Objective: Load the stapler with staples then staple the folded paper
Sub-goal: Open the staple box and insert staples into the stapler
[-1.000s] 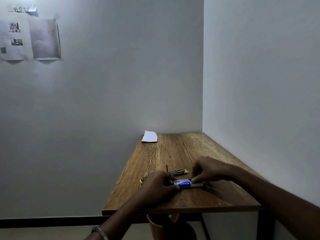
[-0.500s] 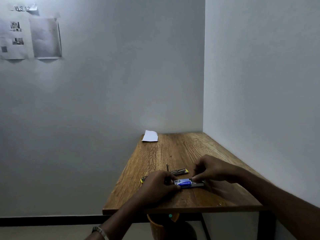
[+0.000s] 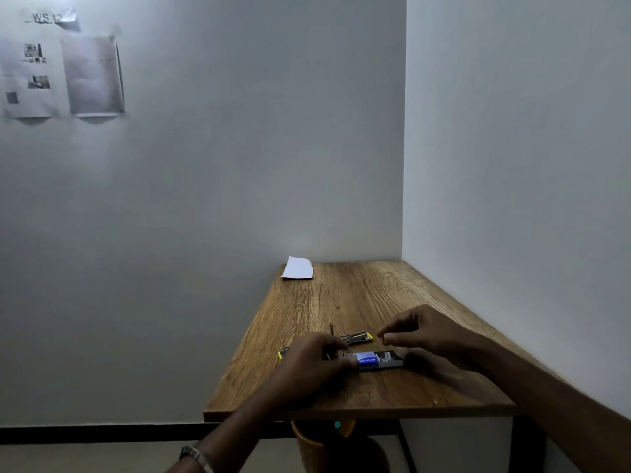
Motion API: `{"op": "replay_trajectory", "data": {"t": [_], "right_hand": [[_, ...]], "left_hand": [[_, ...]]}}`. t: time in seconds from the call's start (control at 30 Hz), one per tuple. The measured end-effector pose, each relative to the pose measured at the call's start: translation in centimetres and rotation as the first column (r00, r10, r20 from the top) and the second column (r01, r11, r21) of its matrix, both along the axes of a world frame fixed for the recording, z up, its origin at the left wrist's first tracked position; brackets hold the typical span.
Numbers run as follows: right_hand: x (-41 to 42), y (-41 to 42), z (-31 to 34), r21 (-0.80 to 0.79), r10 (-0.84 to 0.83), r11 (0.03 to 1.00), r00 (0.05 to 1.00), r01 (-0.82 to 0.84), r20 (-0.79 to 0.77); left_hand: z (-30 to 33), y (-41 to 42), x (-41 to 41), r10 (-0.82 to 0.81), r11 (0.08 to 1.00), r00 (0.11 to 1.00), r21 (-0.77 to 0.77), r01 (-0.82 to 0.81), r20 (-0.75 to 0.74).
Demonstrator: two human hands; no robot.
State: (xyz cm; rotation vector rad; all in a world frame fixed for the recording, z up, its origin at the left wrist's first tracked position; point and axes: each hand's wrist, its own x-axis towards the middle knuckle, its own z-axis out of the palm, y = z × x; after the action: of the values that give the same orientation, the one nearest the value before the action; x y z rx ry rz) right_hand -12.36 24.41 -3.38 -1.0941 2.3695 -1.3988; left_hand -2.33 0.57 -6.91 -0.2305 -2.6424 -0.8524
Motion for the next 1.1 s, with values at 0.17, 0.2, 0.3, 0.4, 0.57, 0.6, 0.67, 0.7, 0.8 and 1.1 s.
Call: {"op": "replay_trajectory", "data": {"t": [0.17, 0.2, 0.3, 0.4, 0.57, 0.6, 0.67, 0.7, 0.8, 1.1], "right_hand": [[-0.1, 0.1, -0.2, 0.002, -0.040, 0.999, 0.998, 0.040, -0.054], [-0.2, 0.0, -0.2, -0.002, -0.050, 0.999, 0.997, 0.050, -0.066], [-0.5, -0.4, -0.2, -0.023, -0.095, 0.995, 0.991, 0.093, -0.097], [-0.9, -1.1, -0.1, -0.036, -0.144, 0.989, 0.977, 0.141, -0.155], [-1.3, -3.0, 0.5, -0.038, -0.153, 0.988, 0.969, 0.148, -0.195], [-1.3, -3.5, 0.5, -0.035, -0.141, 0.990, 0.969, 0.137, -0.203], [-1.4, -4.4, 0.5, -0.024, -0.116, 0.993, 0.968, 0.114, -0.222], [-1.4, -4.9, 0.4, -0.020, -0.104, 0.995, 0.967, 0.102, -0.231], [-1.7, -6.2, 0.1, 0.004, -0.066, 0.998, 0.964, 0.070, -0.256], [-2.9, -7.4, -1.2, 0.081, -0.022, 0.996, 0.976, 0.040, -0.214]], "left_hand": [[0.4, 0.2, 0.5, 0.050, 0.994, 0.982, 0.102, -0.032, -0.181], [0.5, 0.1, 0.6, 0.099, 0.992, 0.966, 0.101, -0.076, -0.240], [0.7, -0.5, 0.5, 0.274, 0.962, 0.898, 0.117, -0.248, -0.344], [0.6, -1.0, 0.2, 0.401, 0.913, 0.849, 0.072, -0.402, -0.345], [-0.1, -1.1, -0.3, 0.391, 0.885, 0.883, -0.159, -0.438, -0.259], [-0.2, -1.2, -0.4, 0.383, 0.883, 0.893, -0.189, -0.429, -0.237], [-0.3, -1.4, -0.6, 0.366, 0.892, 0.910, -0.206, -0.403, -0.195], [-0.3, -1.4, -0.6, 0.356, 0.900, 0.916, -0.198, -0.389, -0.183], [-0.4, -1.4, -0.6, 0.331, 0.912, 0.926, -0.191, -0.364, -0.183], [-0.5, -1.4, -0.7, 0.307, 0.917, 0.928, -0.196, -0.348, -0.211]]}}
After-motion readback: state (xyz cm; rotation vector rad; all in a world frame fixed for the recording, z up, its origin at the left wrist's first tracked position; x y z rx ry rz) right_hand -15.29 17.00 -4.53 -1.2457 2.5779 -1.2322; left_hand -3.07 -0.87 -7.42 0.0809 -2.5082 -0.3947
